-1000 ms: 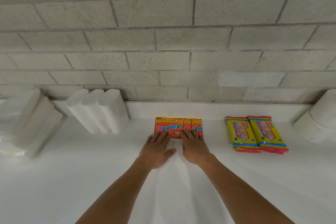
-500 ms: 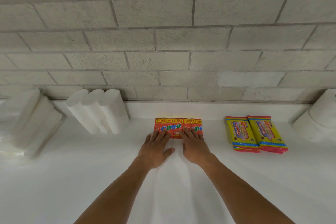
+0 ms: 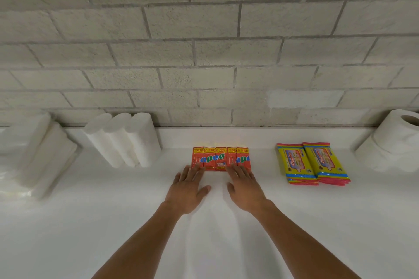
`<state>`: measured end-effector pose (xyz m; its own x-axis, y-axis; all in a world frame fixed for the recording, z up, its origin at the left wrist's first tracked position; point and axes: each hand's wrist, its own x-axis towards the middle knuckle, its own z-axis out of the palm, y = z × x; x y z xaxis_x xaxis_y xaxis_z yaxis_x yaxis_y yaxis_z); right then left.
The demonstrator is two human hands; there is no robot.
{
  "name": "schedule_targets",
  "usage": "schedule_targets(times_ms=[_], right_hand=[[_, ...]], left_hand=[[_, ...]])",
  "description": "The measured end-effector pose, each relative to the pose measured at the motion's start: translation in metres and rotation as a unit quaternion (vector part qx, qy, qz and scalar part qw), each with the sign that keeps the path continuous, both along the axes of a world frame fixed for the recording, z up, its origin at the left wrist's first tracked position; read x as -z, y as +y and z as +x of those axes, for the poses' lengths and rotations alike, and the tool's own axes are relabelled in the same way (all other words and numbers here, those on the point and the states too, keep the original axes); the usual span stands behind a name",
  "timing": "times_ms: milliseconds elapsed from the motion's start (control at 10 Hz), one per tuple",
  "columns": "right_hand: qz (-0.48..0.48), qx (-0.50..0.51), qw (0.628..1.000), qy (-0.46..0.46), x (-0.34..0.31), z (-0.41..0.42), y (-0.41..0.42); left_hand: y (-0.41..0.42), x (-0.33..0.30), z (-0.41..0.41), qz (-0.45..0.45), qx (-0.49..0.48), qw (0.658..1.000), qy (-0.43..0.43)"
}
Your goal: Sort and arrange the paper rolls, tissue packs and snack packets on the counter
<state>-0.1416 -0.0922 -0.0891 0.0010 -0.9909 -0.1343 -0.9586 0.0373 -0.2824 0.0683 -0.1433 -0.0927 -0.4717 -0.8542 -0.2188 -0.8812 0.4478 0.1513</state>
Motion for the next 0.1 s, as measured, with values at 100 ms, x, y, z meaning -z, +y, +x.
schedule_targets(times_ms=[100], right_hand=[[0.001,0.005,1.0,-0.003,-0.0033,0.0054,0.0127]], left_hand=[[0.012,-0.007,0.0046,0.01,-0.008,1.0,0.012]])
